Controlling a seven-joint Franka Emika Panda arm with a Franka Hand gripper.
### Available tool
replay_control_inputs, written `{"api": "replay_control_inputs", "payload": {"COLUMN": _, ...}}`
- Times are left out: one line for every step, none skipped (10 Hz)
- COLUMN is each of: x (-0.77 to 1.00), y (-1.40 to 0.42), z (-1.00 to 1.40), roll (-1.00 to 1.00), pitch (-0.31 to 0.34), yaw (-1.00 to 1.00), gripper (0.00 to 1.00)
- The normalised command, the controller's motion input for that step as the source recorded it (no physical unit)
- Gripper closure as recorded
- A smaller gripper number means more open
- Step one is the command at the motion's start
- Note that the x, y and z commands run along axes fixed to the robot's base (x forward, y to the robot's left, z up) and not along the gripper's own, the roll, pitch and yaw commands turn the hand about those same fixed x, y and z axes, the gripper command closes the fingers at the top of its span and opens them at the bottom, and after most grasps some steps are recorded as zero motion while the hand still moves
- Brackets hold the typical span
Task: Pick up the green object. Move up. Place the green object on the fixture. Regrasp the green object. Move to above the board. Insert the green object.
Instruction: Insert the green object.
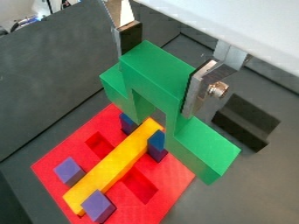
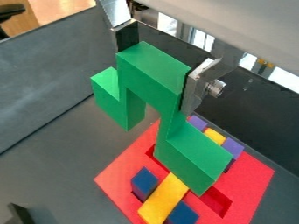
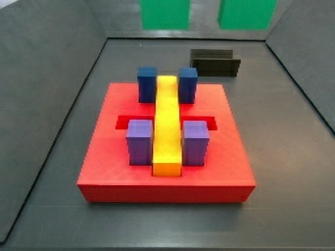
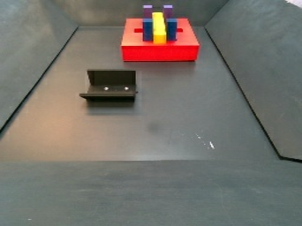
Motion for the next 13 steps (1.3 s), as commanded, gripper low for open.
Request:
{"api": "replay_control_inputs", "payload": {"x": -0.06, "y": 0.03, "z": -0.14, "roll": -0.41, "pitch": 0.0, "yaw": -0.05, "gripper": 1.0}}
{"api": "replay_control_inputs", "payload": {"x": 0.0, "y": 0.0, "z": -0.03, "roll": -0.4, "pitch": -0.004, "yaw": 0.0, "gripper": 1.0}}
{"api": "replay_control_inputs", "payload": {"x": 0.03, "y": -0.07, "z": -0.1, "roll": -0.31, "pitch": -0.003, "yaw": 0.0, "gripper": 1.0}}
{"api": "replay_control_inputs", "payload": {"x": 0.16, "y": -0.17, "z": -0.5, "roll": -0.06, "pitch": -0.043, "yaw": 0.04, "gripper": 1.0}}
{"api": "replay_control_inputs", "payload": {"x": 0.25, "y": -0.11, "z": -0.7, "roll": 0.02, "pitch": -0.036, "yaw": 0.1, "gripper": 1.0}}
{"api": "replay_control_inputs", "payload": {"x": 0.25, "y": -0.07, "z": -0.71, "roll": 0.08, "pitch": -0.02, "yaw": 0.1, "gripper": 1.0}}
{"api": "replay_control_inputs", "payload": {"x": 0.17, "y": -0.06, "z": -0.77, "roll": 0.14, "pitch": -0.014, "yaw": 0.08, "gripper": 1.0}}
{"api": "replay_control_inputs", "payload": {"x": 0.03, "y": -0.05, "z": -0.75, "roll": 0.19, "pitch": 0.0, "yaw": 0.02, "gripper": 1.0}}
{"api": "replay_control_inputs", "payload": {"x": -0.02, "y": -0.02, "z": -0.38, "roll": 0.18, "pitch": 0.0, "yaw": 0.0, "gripper": 1.0}}
{"api": "replay_control_inputs", "payload": {"x": -0.3, "y": 0.0, "z": 0.0, "roll": 0.0, "pitch": -0.097, "yaw": -0.09, "gripper": 1.0}}
{"api": "replay_control_inputs", "payload": {"x": -0.37, "y": 0.0, "z": 0.01, "roll": -0.08, "pitch": -0.21, "yaw": -0.09, "gripper": 1.0}}
{"api": "replay_control_inputs", "payload": {"x": -0.44, "y": 0.0, "z": 0.0, "roll": -0.14, "pitch": -0.294, "yaw": -0.07, "gripper": 1.0}}
{"api": "replay_control_inputs", "payload": {"x": -0.52, "y": 0.0, "z": 0.0, "roll": -0.15, "pitch": -0.344, "yaw": -0.04, "gripper": 1.0}}
